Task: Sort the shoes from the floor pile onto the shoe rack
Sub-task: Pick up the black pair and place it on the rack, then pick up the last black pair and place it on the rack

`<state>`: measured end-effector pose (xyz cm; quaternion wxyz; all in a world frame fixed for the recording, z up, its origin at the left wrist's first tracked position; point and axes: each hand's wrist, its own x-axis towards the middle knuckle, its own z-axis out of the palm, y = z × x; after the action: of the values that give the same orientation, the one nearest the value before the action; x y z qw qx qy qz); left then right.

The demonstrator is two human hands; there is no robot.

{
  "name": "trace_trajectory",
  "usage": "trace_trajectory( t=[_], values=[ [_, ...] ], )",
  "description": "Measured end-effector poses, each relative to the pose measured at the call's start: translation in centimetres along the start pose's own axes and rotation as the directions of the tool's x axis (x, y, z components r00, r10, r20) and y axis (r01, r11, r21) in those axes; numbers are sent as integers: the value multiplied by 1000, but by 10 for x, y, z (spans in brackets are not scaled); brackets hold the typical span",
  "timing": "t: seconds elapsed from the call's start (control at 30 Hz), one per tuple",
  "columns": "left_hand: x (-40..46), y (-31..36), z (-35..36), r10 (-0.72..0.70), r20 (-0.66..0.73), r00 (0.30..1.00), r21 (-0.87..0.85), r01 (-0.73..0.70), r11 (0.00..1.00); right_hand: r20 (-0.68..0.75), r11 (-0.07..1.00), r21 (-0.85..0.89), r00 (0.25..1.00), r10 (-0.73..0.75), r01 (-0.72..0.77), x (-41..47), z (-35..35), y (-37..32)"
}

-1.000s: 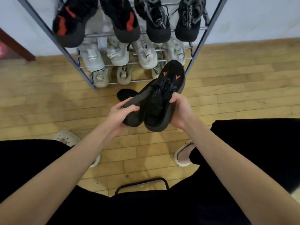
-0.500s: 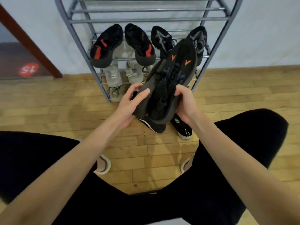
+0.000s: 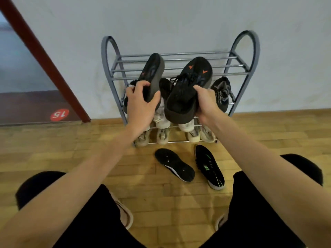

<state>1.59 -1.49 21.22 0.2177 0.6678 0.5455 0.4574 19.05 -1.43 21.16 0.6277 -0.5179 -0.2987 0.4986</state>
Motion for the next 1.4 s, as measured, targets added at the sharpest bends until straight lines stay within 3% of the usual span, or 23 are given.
trace_trajectory(
  t=[0.23,0.4,0.7,0.83,0.97,1.1,1.2,1.3,1.4],
  values=[
    [83,-14,-7,112,-204,973,242,-60,968,-2,991,-128,999,-32,32,66,40,-18],
    [141,-32,8,97,-212,972,485,18,874,13,973,-221,998,-68,69,119,64,-30],
    [176,-73,31,-23,-101,995,618,81,782,38,901,-433,999,-13,29,172,84,-33],
    [165,-84,29,50,-97,994,564,14,826,-15,882,-471,999,-36,25,166,80,-30],
    [140,-83,22,210,-167,963,501,-101,859,-55,855,-504,983,-175,124,136,70,-22],
    [103,-89,18,282,-243,928,372,-179,911,62,688,-627,904,-423,365,94,50,1],
    [72,-99,22,264,-195,945,292,-201,935,127,549,-670,806,-579,500,70,28,33],
    [44,-111,32,255,-93,963,319,-214,923,254,396,-738,769,-587,546,53,1,68],
    [19,-129,50,225,73,972,367,-236,900,401,248,-793,783,-476,557,45,-27,105]
  ],
)
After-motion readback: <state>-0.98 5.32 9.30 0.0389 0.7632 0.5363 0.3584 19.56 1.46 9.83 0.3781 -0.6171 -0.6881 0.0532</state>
